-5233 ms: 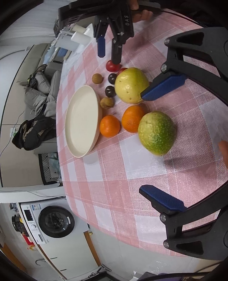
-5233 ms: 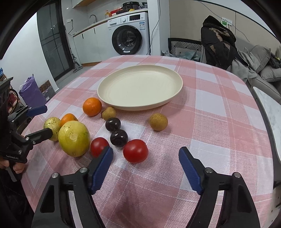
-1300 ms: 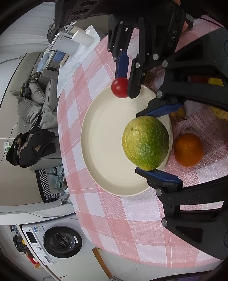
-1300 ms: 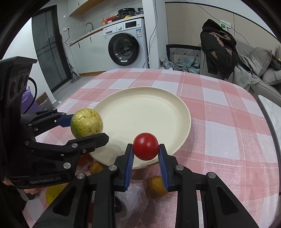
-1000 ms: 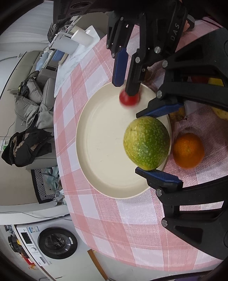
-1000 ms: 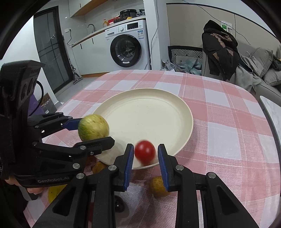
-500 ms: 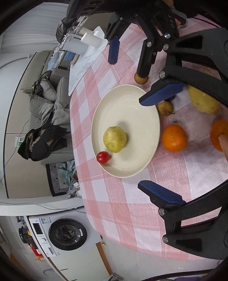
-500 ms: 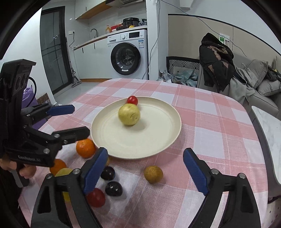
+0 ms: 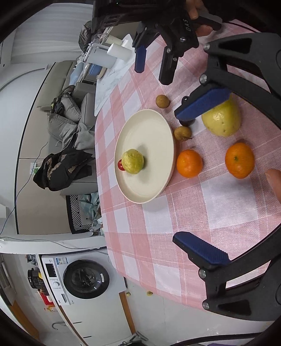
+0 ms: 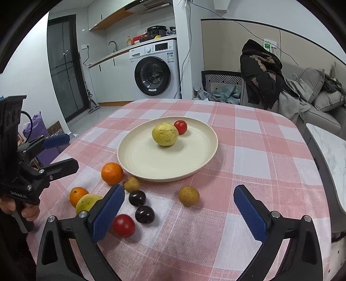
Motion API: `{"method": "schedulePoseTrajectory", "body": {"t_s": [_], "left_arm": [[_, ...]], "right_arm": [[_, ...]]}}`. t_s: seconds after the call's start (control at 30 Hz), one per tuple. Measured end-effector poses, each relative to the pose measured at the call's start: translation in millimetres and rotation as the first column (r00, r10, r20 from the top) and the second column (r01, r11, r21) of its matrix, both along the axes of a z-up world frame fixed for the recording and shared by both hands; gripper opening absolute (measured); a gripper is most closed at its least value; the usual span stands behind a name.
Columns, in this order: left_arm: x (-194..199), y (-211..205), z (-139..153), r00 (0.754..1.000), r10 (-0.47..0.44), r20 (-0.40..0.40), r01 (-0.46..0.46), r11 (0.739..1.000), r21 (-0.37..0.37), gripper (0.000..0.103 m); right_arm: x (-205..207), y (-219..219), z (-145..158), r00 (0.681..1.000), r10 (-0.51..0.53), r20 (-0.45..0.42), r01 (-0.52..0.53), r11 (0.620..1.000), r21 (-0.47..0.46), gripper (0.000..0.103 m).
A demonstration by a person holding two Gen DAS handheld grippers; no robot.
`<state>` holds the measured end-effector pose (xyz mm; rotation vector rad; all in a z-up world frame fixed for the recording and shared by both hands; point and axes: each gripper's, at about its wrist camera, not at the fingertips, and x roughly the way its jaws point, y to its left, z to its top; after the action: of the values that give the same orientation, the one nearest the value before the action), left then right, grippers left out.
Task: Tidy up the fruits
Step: 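Withdraw both tools from the plate back toward the loose fruit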
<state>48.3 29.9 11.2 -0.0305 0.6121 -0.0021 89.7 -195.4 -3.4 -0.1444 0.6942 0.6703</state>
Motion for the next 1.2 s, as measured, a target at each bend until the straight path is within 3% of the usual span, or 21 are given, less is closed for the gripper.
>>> {"method": "schedulePoseTrajectory", "body": {"t_s": [0.43, 1.2], "left_arm": [[-34.8, -6.9, -8.0, 1.000, 0.009, -0.004, -0.009, 1.000, 0.016, 0.102], [-18.1, 5.9, -36.2, 0.994, 0.045, -0.098, -0.043, 0.999, 0.025, 0.102]], "right_arm": [[-21.9, 5.7, -6.2, 0.999, 0.031, -0.034, -0.032, 0.999, -0.032, 0.103], [-38.9, 31.6, -35.0, 0.992, 0.108, -0.068, -0.120, 0.971, -0.205, 0.103]]}}
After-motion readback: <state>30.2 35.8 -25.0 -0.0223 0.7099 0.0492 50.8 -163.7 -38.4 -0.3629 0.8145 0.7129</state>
